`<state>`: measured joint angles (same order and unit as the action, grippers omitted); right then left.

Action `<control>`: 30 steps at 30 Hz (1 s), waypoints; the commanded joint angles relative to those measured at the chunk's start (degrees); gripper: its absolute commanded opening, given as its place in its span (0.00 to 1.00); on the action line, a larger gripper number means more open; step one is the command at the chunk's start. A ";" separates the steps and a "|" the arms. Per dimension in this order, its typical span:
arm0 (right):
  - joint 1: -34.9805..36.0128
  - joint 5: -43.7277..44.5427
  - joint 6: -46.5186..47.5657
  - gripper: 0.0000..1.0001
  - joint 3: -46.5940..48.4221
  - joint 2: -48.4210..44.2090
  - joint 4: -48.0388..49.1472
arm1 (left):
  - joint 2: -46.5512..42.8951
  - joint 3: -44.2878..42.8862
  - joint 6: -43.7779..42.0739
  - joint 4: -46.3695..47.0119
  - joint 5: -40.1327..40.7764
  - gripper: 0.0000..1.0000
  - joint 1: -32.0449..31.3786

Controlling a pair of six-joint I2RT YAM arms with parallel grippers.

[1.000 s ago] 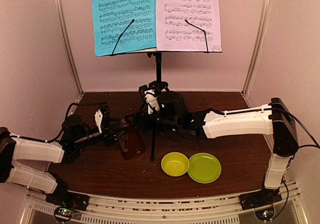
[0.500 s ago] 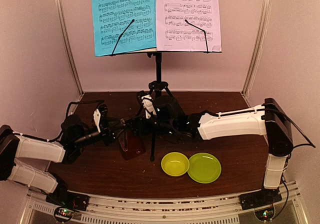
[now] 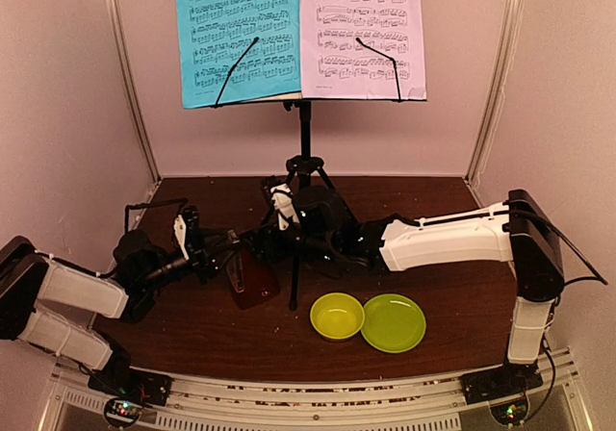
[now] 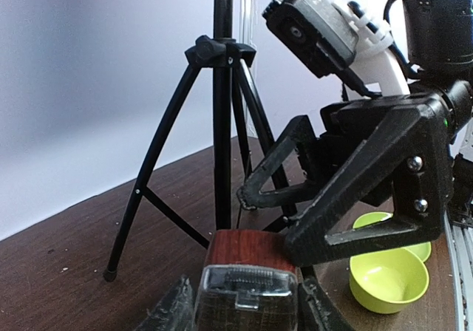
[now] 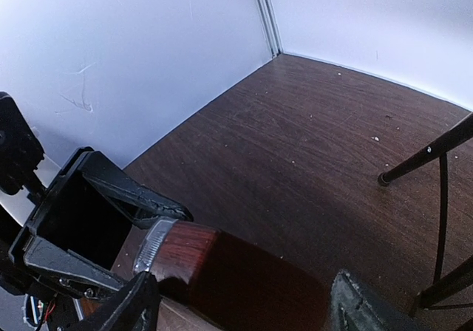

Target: Set up the instrument practice props

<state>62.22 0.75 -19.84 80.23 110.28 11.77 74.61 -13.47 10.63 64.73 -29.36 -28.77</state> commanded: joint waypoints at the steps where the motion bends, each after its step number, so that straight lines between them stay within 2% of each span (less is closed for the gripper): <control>1: -0.99 4.07 -0.27 0.79 -1.64 1.63 -1.83 | 5.34 1.53 6.24 15.53 -7.19 0.16 1.36; 4: -1.20 4.25 -0.29 0.78 -1.58 1.76 -2.00 | 9.54 1.55 9.84 22.83 -9.42 0.14 2.28; 9: -1.28 4.22 -0.20 0.77 -1.52 1.87 -2.32 | 10.55 0.67 10.90 23.06 -9.63 0.11 2.42; 11: -1.37 4.19 -0.14 0.77 -1.54 1.83 -2.35 | 9.44 0.55 10.42 21.01 -8.69 0.11 2.43; 15: -1.33 4.17 -0.20 0.77 -1.38 1.96 -2.44 | 3.75 -0.71 7.11 10.15 -6.71 0.09 2.44; 20: -1.46 4.26 -0.42 0.76 -1.38 2.13 -2.39 | -3.77 0.01 6.28 3.43 -3.96 0.09 2.45; 26: -1.44 4.18 -0.45 0.74 -1.21 1.94 -2.19 | 1.35 -0.31 13.89 15.13 -7.87 0.13 2.45; 30: -1.47 3.75 -0.26 0.74 -1.72 1.24 -1.69 | 1.74 0.34 12.05 14.21 -5.11 0.09 1.81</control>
<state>61.82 1.78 -19.99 79.83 110.48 12.47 76.88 -12.99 20.49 69.73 -32.25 -25.87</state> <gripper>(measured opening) 0.746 0.427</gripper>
